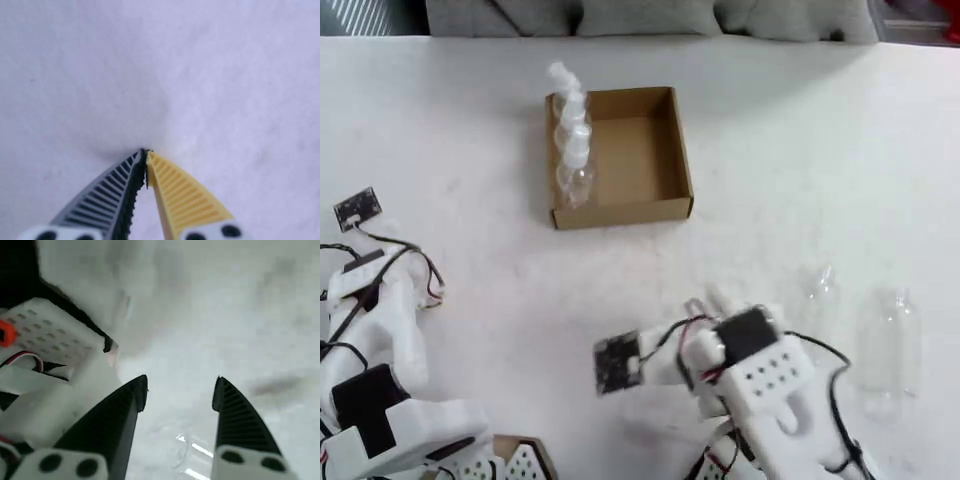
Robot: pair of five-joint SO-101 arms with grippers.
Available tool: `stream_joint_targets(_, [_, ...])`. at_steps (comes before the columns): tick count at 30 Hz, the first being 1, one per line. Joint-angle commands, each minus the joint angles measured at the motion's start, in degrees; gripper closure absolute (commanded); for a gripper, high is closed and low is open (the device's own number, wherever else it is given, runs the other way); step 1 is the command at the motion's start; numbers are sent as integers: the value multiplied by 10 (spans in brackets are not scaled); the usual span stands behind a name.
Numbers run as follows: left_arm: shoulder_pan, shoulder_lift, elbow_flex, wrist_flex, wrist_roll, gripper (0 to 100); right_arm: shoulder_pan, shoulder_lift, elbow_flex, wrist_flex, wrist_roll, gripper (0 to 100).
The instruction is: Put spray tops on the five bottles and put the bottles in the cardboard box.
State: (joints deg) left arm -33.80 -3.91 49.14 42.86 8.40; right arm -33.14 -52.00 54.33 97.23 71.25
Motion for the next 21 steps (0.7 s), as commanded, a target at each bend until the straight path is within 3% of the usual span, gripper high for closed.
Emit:
stream_joint_targets(1, [-1,4,-12,-4,-8,978,-127,47,-13,4,3,814])
stream_joint_targets(10, [0,4,-12,-6,-8,977,-274,50,4,-71,-129,811])
stream_joint_targets(15, [1,4,-13,-6,-8,977,-363,50,94,-174,-208,811])
stream_joint_targets(21, [1,4,-13,-6,-8,977,-364,51,113,-192,-213,811])
